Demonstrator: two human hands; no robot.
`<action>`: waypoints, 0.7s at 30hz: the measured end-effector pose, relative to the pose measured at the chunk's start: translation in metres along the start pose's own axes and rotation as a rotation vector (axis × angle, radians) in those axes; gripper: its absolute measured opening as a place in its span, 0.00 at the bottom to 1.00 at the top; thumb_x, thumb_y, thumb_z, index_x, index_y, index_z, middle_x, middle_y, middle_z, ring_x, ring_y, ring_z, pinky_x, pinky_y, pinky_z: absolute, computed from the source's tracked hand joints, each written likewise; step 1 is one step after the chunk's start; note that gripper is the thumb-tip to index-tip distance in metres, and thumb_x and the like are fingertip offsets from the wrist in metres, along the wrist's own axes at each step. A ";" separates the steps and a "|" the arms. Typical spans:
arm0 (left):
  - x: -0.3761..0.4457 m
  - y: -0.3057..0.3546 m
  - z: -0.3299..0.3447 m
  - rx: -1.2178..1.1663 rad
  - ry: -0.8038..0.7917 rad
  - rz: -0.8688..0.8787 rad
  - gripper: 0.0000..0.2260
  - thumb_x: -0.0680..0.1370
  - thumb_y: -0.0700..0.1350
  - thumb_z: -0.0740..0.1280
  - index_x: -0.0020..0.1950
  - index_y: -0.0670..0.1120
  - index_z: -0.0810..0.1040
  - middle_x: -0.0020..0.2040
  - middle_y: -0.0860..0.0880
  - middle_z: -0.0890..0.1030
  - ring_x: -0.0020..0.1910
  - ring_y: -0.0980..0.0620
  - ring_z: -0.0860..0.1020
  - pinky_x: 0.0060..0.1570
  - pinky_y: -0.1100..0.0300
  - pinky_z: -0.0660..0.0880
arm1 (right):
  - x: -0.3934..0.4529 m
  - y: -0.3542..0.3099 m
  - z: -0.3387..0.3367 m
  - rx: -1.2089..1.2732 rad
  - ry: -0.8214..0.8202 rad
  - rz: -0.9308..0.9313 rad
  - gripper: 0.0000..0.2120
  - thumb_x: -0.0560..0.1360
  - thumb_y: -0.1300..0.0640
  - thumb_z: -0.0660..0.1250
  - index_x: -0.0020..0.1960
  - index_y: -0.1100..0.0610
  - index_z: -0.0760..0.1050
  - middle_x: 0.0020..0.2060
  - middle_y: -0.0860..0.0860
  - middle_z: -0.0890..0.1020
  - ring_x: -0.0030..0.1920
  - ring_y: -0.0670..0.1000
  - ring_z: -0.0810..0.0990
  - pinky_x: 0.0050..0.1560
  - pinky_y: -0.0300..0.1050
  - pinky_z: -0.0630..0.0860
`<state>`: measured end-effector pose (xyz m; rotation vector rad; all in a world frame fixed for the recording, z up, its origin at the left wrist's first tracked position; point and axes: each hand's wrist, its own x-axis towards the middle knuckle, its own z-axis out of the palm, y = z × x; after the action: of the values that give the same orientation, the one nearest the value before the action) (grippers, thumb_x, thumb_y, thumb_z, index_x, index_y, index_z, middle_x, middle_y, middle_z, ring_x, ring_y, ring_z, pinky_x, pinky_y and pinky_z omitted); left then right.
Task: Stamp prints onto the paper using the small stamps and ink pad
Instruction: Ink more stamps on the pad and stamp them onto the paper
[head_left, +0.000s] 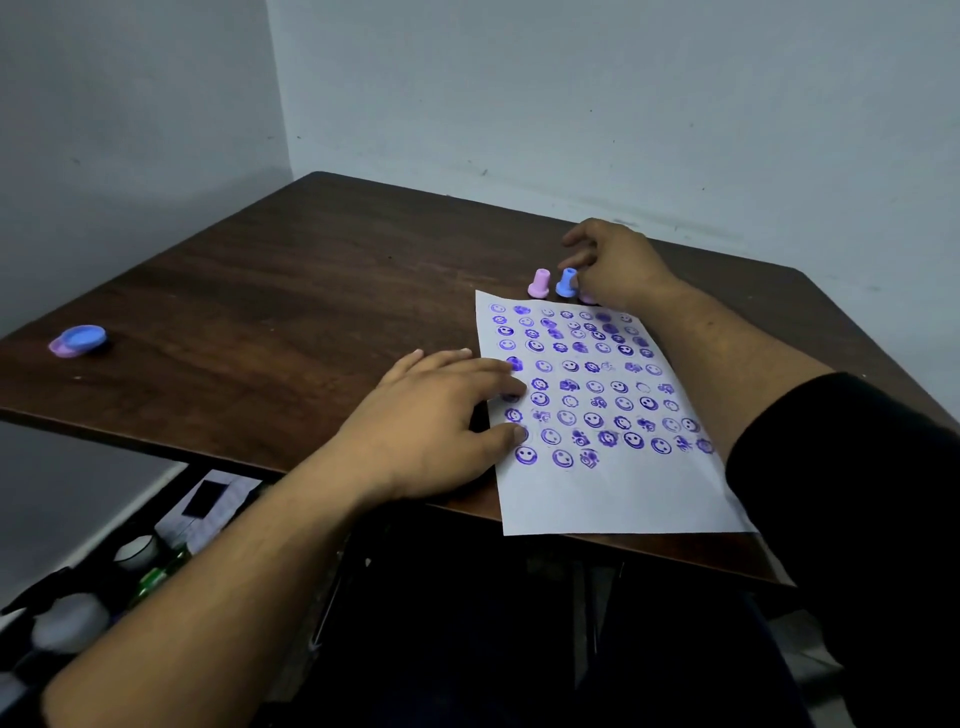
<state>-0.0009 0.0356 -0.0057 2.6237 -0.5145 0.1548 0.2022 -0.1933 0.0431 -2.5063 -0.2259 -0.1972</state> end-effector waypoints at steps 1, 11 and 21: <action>0.000 0.000 0.000 0.001 -0.001 0.000 0.23 0.75 0.67 0.61 0.70 0.66 0.70 0.74 0.68 0.66 0.77 0.60 0.57 0.77 0.49 0.50 | 0.001 0.000 0.000 -0.006 -0.003 -0.001 0.23 0.75 0.68 0.70 0.65 0.48 0.78 0.49 0.44 0.88 0.54 0.49 0.86 0.62 0.56 0.82; 0.000 0.000 0.000 -0.009 -0.004 -0.003 0.25 0.74 0.68 0.60 0.70 0.66 0.70 0.74 0.68 0.66 0.77 0.61 0.57 0.77 0.49 0.50 | 0.003 0.000 0.001 -0.109 -0.031 -0.023 0.22 0.75 0.67 0.68 0.65 0.49 0.79 0.47 0.42 0.86 0.58 0.50 0.84 0.65 0.57 0.80; -0.001 0.000 0.000 -0.013 -0.004 -0.005 0.23 0.75 0.67 0.61 0.70 0.66 0.70 0.74 0.68 0.66 0.77 0.60 0.57 0.77 0.49 0.50 | 0.000 -0.004 -0.004 -0.174 -0.051 -0.012 0.27 0.71 0.53 0.79 0.68 0.46 0.77 0.51 0.41 0.86 0.58 0.48 0.84 0.70 0.58 0.74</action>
<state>-0.0014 0.0361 -0.0055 2.6126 -0.5088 0.1447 0.2007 -0.1922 0.0484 -2.6858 -0.2549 -0.1645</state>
